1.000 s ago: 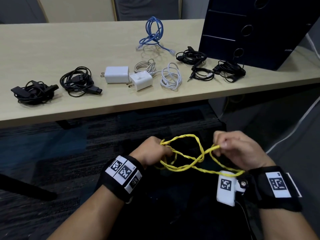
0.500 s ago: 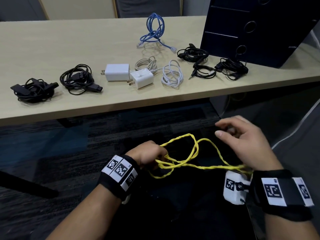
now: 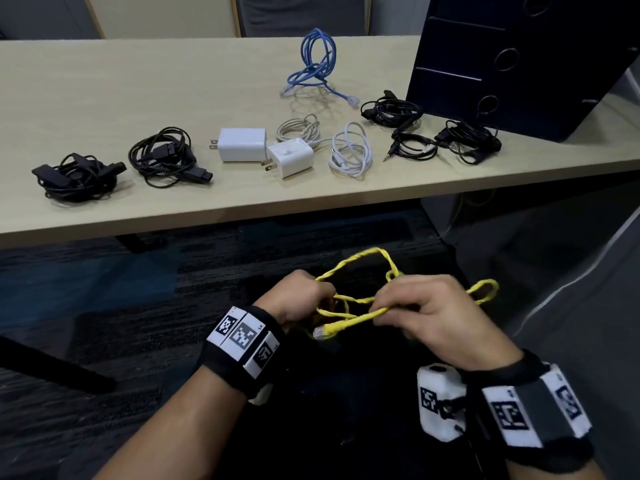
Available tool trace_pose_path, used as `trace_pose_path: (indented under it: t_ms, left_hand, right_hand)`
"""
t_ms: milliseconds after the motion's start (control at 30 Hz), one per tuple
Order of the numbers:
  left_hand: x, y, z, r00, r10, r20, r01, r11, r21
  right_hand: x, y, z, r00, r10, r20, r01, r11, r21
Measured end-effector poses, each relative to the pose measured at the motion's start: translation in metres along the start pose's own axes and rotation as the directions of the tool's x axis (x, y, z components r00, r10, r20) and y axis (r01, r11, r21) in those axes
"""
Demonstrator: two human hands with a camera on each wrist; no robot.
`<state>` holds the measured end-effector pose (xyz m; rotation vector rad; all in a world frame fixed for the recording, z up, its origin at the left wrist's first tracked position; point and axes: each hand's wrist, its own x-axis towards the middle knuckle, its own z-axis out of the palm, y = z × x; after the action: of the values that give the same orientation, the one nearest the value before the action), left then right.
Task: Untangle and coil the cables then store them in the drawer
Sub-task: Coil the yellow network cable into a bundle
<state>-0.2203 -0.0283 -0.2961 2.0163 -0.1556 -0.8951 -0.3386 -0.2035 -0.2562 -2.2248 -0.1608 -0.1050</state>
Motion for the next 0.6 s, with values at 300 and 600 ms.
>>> trace_pose_path:
  t_ms: [300,600]
  left_hand:
    - [-0.009,0.003,0.013,0.996,0.078,-0.039,-0.075,0.995,0.058]
    - [-0.014,0.01,0.025,0.984,0.175,-0.012,-0.171,0.97,0.172]
  right_hand:
    - [0.002,0.012,-0.006,0.957,0.08,-0.277,-0.162,0.943,-0.289]
    - [0.014,0.018,0.011,0.88,0.318,-0.353,-0.446,0.808,-0.384]
